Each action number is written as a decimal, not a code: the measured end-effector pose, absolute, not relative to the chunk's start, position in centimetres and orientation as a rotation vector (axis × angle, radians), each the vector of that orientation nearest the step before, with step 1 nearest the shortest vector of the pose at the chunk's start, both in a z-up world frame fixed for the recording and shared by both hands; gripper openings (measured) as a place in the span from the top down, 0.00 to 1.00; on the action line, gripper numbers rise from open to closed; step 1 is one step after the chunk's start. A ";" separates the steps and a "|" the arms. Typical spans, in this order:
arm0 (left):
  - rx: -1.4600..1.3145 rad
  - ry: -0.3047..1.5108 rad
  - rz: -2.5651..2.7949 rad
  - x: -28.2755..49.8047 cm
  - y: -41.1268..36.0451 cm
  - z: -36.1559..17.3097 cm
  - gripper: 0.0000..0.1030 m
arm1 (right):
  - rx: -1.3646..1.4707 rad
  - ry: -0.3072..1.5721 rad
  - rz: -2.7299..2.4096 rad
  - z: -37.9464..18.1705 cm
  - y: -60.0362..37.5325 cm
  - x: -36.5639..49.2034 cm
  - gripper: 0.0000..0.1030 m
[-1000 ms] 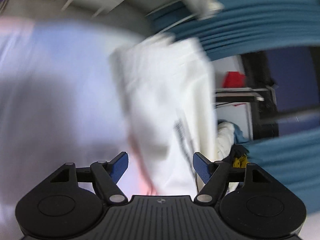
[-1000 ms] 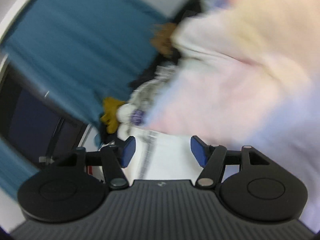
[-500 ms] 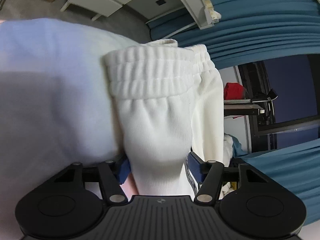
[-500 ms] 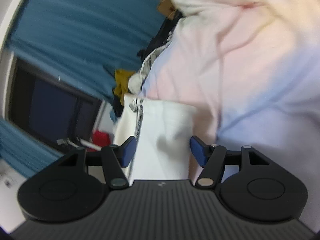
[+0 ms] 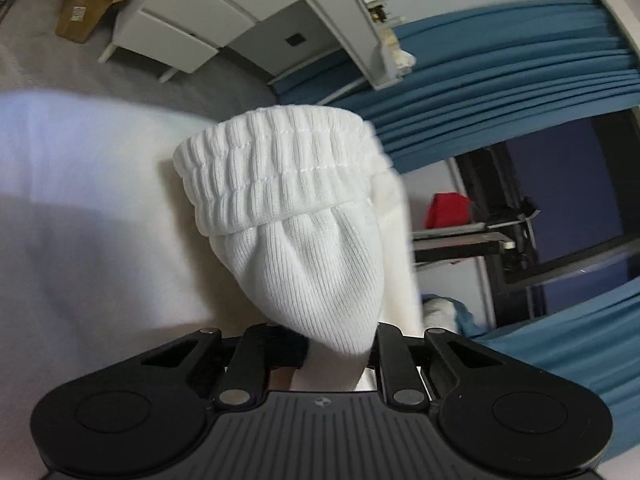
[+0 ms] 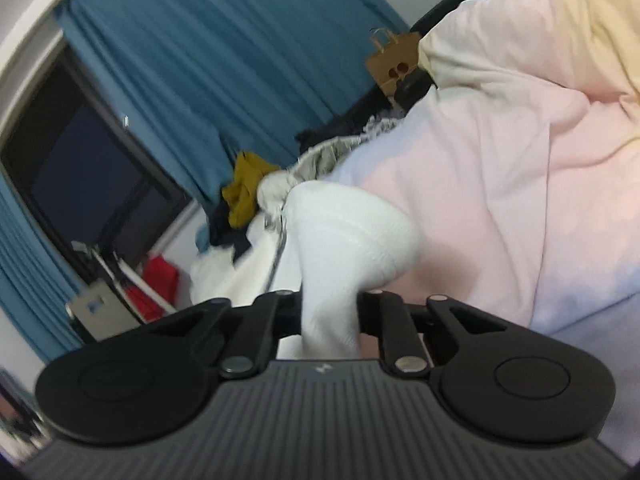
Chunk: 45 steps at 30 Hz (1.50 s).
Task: Fold clothes
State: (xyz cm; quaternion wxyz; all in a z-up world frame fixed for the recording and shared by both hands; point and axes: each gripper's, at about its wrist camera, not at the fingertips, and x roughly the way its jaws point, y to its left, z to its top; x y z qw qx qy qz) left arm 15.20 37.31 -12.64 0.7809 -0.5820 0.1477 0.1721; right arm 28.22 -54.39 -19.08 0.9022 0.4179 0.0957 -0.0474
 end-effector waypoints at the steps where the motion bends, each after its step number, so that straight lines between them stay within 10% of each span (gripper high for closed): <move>1: -1.254 0.316 0.359 15.2 37.4 -11.9 0.86 | 0.885 0.187 -0.102 -18.8 -54.8 27.7 0.88; 14: -1.172 0.434 0.317 11.5 39.9 -0.8 0.86 | 1.079 0.244 -0.156 -15.9 -55.7 18.5 0.89; 23: -1.100 0.587 0.341 5.5 40.4 -7.2 0.83 | 0.984 0.378 -0.242 -15.5 -52.5 19.9 0.89; 31: -0.982 0.670 0.322 1.4 38.8 -6.7 0.54 | 0.948 0.455 -0.284 -17.9 -52.2 19.7 0.89; 45: -0.489 0.634 0.096 2.2 21.5 1.2 0.44 | 0.980 0.446 -0.268 -18.0 -52.5 19.9 0.89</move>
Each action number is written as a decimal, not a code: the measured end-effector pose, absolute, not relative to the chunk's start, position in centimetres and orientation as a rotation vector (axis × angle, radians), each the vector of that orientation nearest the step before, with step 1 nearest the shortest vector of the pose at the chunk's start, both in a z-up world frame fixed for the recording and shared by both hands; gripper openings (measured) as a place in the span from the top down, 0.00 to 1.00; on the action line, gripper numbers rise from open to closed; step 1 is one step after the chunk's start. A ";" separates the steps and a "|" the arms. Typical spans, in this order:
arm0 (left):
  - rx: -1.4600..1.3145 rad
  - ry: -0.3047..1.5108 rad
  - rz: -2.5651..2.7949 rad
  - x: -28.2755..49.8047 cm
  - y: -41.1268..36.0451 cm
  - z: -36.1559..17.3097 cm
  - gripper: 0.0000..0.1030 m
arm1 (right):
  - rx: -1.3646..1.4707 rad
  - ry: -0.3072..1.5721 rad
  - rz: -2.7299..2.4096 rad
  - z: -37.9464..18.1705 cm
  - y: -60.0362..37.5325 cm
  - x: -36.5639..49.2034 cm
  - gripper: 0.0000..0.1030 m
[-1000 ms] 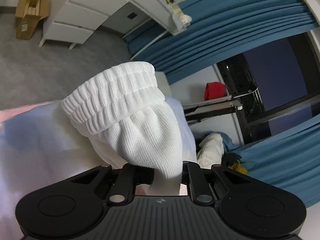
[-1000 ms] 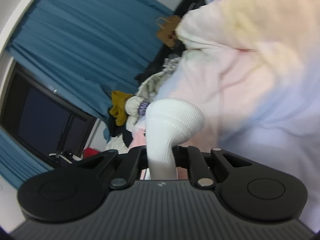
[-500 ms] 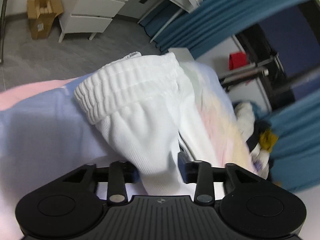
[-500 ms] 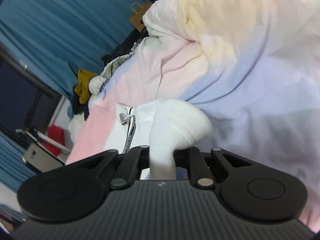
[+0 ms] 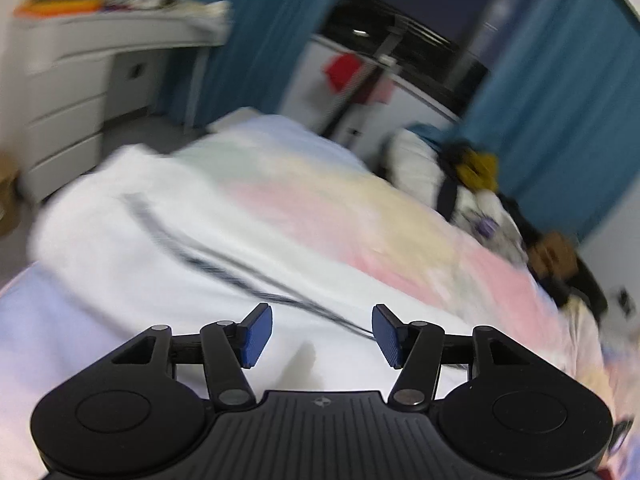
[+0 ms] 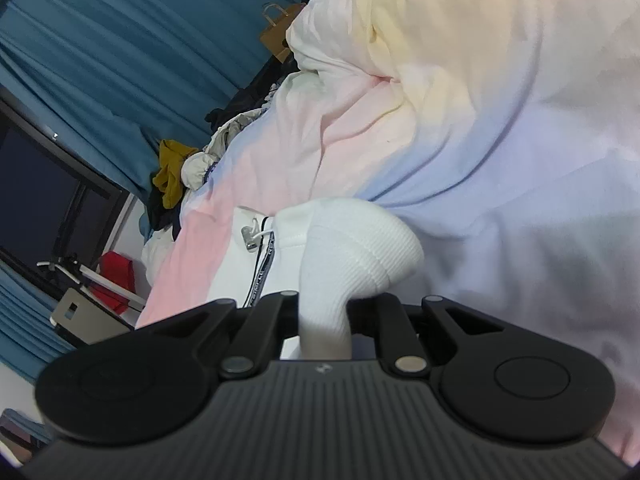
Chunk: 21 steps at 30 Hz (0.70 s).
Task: Fold clothes
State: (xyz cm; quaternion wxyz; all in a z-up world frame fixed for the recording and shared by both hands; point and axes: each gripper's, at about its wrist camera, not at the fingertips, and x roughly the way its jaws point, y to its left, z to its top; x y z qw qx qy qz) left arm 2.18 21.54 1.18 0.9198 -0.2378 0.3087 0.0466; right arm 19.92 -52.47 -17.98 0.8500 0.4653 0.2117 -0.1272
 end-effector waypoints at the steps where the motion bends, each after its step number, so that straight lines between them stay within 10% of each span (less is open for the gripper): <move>1: -0.467 0.641 0.070 3.1 19.7 0.9 0.44 | 0.982 0.447 -0.267 -18.0 -52.5 19.9 0.89; 21: -0.094 0.780 -0.022 11.3 5.0 -9.8 0.48 | 0.985 0.419 -0.272 -17.4 -52.0 19.8 0.89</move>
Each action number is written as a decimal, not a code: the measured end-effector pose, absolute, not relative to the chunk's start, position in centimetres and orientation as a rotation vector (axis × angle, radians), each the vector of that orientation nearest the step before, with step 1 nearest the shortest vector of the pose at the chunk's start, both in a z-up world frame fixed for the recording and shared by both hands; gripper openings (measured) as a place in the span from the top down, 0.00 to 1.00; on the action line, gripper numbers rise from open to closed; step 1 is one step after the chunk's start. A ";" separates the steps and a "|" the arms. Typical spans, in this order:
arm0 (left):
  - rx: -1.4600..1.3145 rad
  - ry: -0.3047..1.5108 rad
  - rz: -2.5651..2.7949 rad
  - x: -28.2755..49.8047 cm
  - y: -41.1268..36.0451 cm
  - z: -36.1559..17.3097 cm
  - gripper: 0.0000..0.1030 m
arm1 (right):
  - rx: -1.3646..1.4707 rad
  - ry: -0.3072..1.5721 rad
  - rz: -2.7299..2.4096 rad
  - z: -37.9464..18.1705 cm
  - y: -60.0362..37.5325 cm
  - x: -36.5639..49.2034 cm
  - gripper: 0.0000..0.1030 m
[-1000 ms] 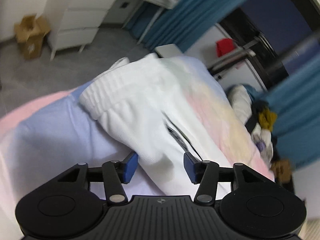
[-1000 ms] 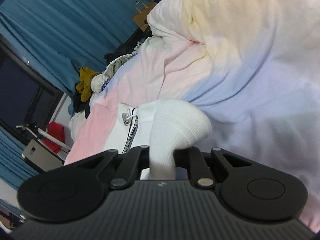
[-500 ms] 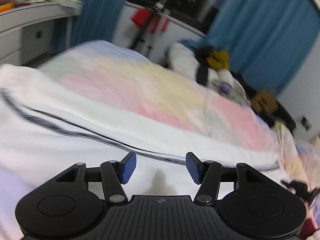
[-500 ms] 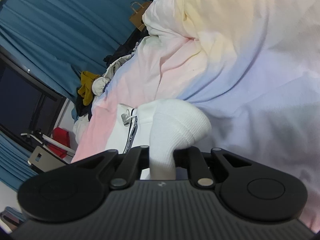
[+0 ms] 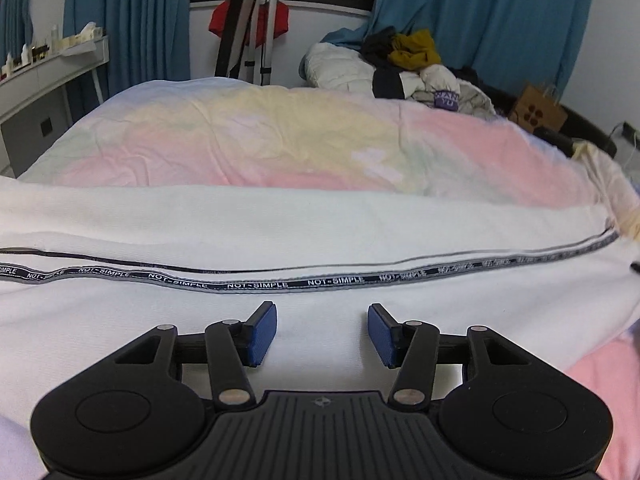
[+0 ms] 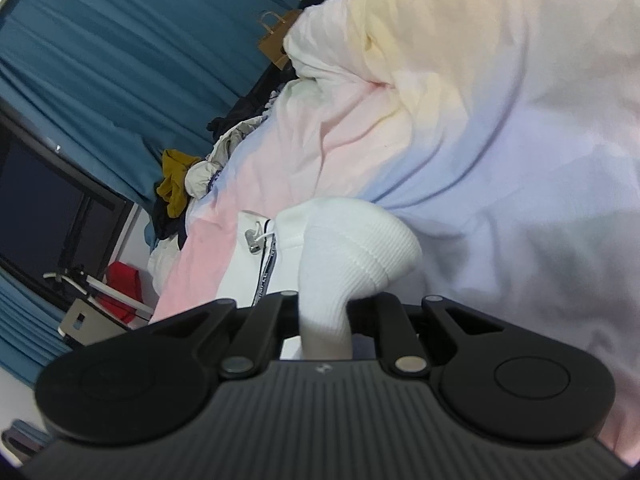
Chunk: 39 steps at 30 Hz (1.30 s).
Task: Fold clothes
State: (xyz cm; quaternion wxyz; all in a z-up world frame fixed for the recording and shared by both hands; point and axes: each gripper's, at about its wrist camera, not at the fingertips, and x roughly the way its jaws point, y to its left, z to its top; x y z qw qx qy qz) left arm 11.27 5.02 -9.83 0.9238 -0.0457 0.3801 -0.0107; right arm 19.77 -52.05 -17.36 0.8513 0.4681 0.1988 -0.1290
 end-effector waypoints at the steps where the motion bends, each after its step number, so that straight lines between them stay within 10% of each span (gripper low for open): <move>1: -0.086 0.790 -0.021 11.8 4.7 -10.1 0.48 | 0.972 0.417 -0.275 -17.1 -51.9 19.8 0.89; 22: -0.243 0.654 -0.010 10.3 10.4 -5.1 0.49 | 0.227 0.063 -0.078 -2.7 -30.9 16.4 0.89; 39: -0.446 0.579 -0.009 9.0 14.7 -3.9 0.50 | -0.376 0.336 0.366 -14.5 -8.3 12.9 0.88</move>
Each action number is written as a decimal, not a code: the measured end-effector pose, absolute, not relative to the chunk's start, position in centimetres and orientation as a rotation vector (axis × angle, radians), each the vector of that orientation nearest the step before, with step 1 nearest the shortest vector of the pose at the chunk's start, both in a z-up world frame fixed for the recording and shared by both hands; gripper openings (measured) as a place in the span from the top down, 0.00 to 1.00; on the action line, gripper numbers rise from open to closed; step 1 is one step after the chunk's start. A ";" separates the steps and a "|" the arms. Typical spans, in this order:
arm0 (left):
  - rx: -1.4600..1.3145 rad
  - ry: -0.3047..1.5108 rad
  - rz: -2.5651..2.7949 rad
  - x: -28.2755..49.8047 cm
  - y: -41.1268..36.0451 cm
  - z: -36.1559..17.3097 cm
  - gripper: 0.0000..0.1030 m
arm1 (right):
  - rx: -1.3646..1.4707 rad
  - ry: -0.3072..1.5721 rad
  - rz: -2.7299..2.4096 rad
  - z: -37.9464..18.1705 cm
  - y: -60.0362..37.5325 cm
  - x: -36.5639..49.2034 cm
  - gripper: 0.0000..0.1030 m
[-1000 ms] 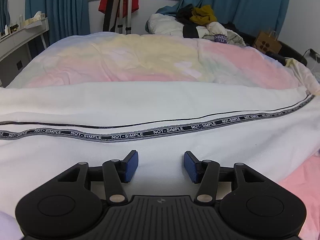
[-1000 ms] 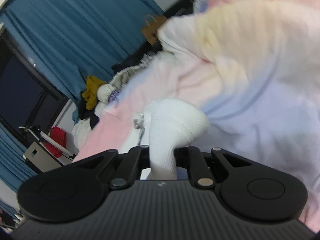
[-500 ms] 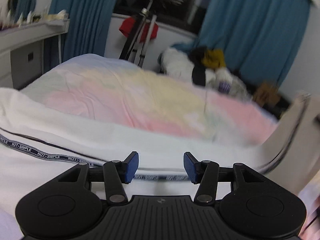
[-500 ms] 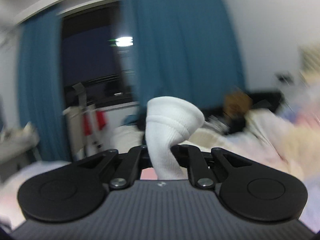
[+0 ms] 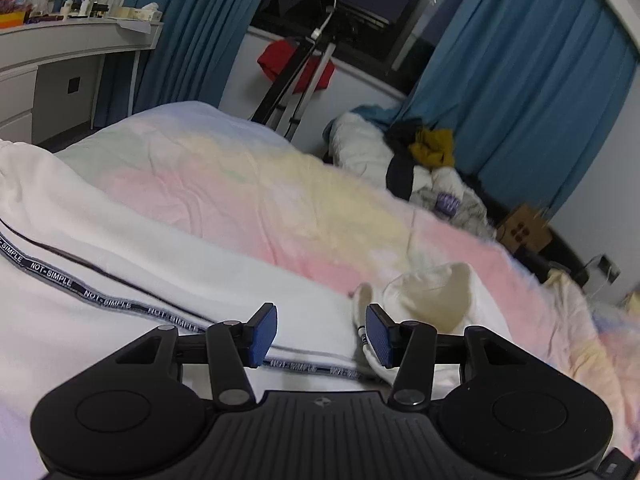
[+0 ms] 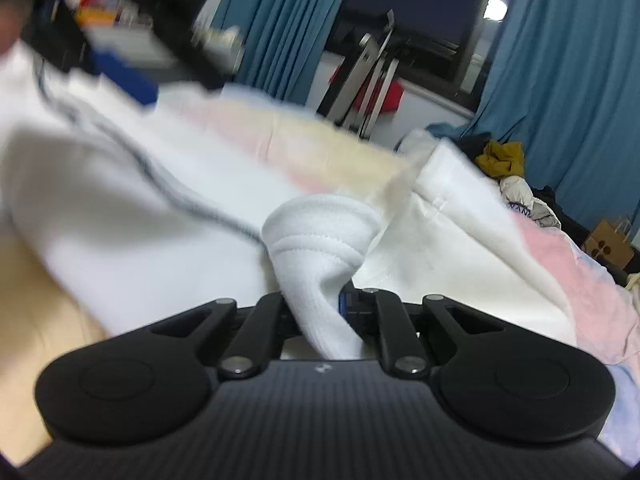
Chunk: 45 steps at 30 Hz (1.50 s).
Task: Fold clothes
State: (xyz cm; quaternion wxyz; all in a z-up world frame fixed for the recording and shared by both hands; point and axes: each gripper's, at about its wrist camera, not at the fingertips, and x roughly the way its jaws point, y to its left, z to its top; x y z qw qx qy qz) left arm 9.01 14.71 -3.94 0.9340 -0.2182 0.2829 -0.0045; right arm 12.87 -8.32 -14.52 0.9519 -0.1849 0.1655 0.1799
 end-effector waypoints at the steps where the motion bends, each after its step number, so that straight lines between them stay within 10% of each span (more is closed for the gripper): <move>1: -0.462 0.567 -0.009 9.0 15.1 -3.8 0.50 | -0.365 0.308 0.369 -13.9 -8.3 12.7 0.88; 13: -0.526 0.570 -0.029 9.5 16.3 -5.0 0.50 | -0.403 0.367 0.568 -15.1 -5.8 11.8 0.84; 21: -0.524 0.525 -0.128 9.1 15.5 -4.4 0.48 | -0.336 0.464 0.729 -12.7 -6.4 8.8 0.26; 38: -0.533 0.578 -0.215 10.9 13.9 -6.2 0.47 | -0.179 0.521 0.748 -13.9 -8.1 13.3 0.35; 41: -0.592 0.606 -0.301 12.3 13.8 -6.7 0.44 | -0.188 0.516 0.724 -13.8 -7.9 12.6 0.81; 45: -0.697 0.677 -0.402 15.3 13.7 -7.7 0.39 | -0.161 0.525 0.705 -12.1 -8.6 11.0 0.89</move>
